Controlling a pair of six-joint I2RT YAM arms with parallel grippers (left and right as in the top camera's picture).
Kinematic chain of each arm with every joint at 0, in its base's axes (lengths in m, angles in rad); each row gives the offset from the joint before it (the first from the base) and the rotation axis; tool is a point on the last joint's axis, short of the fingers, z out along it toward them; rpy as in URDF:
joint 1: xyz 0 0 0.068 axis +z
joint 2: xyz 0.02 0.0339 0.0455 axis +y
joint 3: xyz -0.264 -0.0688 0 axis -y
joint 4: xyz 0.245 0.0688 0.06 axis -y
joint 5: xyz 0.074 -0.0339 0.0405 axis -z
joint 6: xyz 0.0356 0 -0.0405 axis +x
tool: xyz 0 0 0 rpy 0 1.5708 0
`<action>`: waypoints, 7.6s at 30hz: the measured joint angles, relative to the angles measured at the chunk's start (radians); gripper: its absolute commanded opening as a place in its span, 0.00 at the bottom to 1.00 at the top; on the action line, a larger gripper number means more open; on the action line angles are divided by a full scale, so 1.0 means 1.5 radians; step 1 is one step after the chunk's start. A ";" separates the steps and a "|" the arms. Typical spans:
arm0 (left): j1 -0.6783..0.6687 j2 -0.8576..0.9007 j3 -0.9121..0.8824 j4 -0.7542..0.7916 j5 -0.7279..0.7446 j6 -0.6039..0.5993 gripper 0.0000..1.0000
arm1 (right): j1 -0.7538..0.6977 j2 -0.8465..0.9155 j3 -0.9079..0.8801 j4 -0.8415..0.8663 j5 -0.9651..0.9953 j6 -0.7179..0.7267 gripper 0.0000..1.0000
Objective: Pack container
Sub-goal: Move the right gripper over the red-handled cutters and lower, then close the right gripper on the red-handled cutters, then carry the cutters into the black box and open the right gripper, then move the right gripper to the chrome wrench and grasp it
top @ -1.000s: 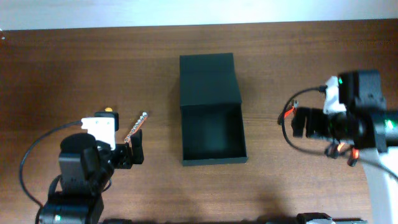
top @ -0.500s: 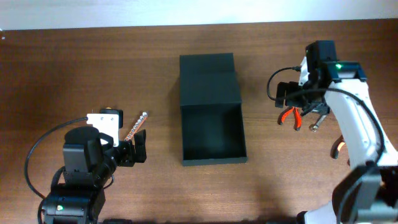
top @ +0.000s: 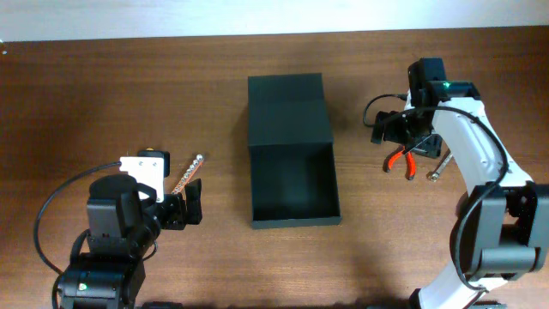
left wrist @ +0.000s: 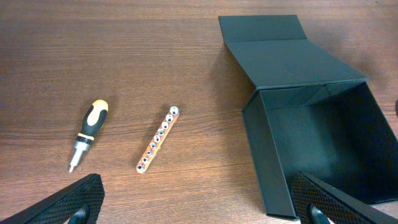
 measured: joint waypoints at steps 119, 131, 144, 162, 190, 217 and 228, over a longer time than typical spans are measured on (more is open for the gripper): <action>0.000 0.000 0.000 0.000 0.000 0.000 0.99 | 0.002 0.090 -0.103 0.138 0.035 0.017 0.04; 0.000 0.000 0.000 0.000 0.000 0.001 0.99 | 0.060 -0.102 -0.017 -0.019 0.030 -0.138 0.04; 0.000 0.000 0.000 0.001 0.000 0.006 0.99 | 0.411 -0.199 -0.012 -0.108 -0.028 -0.497 0.04; 0.000 0.000 0.000 0.001 0.000 0.006 0.99 | 0.442 0.046 -0.012 -0.002 -0.042 -0.572 0.04; 0.000 0.000 0.001 0.001 0.000 0.016 0.99 | 0.349 0.059 0.348 -0.238 0.052 -0.345 0.79; 0.000 0.000 0.001 0.005 0.000 0.023 0.99 | -0.263 0.152 0.323 -0.190 0.026 -0.040 0.99; 0.000 0.000 0.001 0.005 0.000 0.023 0.99 | -0.263 0.164 0.109 -0.001 0.032 -0.045 0.99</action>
